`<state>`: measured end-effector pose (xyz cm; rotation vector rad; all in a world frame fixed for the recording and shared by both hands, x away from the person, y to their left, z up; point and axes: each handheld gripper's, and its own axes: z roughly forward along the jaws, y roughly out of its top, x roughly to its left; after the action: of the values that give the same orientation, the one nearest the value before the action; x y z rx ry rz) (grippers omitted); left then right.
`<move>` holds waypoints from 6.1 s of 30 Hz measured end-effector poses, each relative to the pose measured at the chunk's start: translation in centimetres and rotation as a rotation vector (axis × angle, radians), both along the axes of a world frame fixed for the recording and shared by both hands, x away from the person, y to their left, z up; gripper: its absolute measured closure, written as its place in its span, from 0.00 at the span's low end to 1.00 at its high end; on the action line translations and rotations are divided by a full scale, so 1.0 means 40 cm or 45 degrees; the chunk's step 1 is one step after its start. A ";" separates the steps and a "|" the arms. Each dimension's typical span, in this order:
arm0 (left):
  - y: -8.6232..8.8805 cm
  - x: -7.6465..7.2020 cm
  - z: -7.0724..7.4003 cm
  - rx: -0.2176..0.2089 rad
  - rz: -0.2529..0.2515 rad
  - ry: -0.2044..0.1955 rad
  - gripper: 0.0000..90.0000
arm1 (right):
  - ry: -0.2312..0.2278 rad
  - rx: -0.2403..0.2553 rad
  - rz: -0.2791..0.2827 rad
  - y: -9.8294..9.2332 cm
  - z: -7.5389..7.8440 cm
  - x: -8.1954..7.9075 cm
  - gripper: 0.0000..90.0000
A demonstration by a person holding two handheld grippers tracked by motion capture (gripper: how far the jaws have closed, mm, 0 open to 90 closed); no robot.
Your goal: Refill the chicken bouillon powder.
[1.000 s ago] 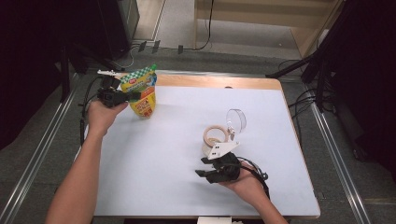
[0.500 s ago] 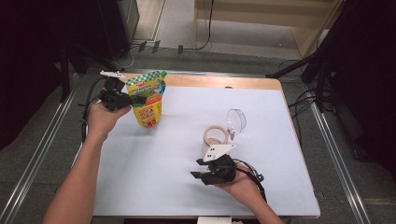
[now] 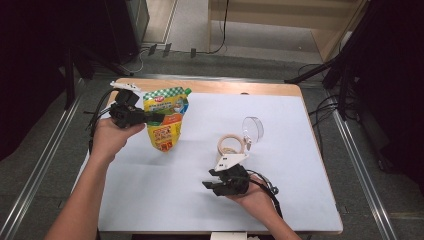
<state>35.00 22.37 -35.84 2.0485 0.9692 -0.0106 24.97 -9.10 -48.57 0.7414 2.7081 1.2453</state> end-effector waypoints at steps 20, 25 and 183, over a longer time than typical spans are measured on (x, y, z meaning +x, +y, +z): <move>-0.160 -0.145 0.079 0.047 -0.250 -0.024 1.00 | -0.002 0.046 -0.132 0.010 -0.011 0.025 0.86; -0.201 -0.171 0.092 0.015 -0.331 -0.003 1.00 | -0.013 0.075 -0.168 0.011 -0.010 0.029 0.95; -0.338 -0.033 -0.014 0.080 -0.091 0.410 0.85 | 0.009 0.257 0.089 0.096 0.075 -0.041 0.66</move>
<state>33.70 8.87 -36.42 2.1803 1.1003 -0.3621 23.34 -5.28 -45.58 0.6755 2.6625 1.5525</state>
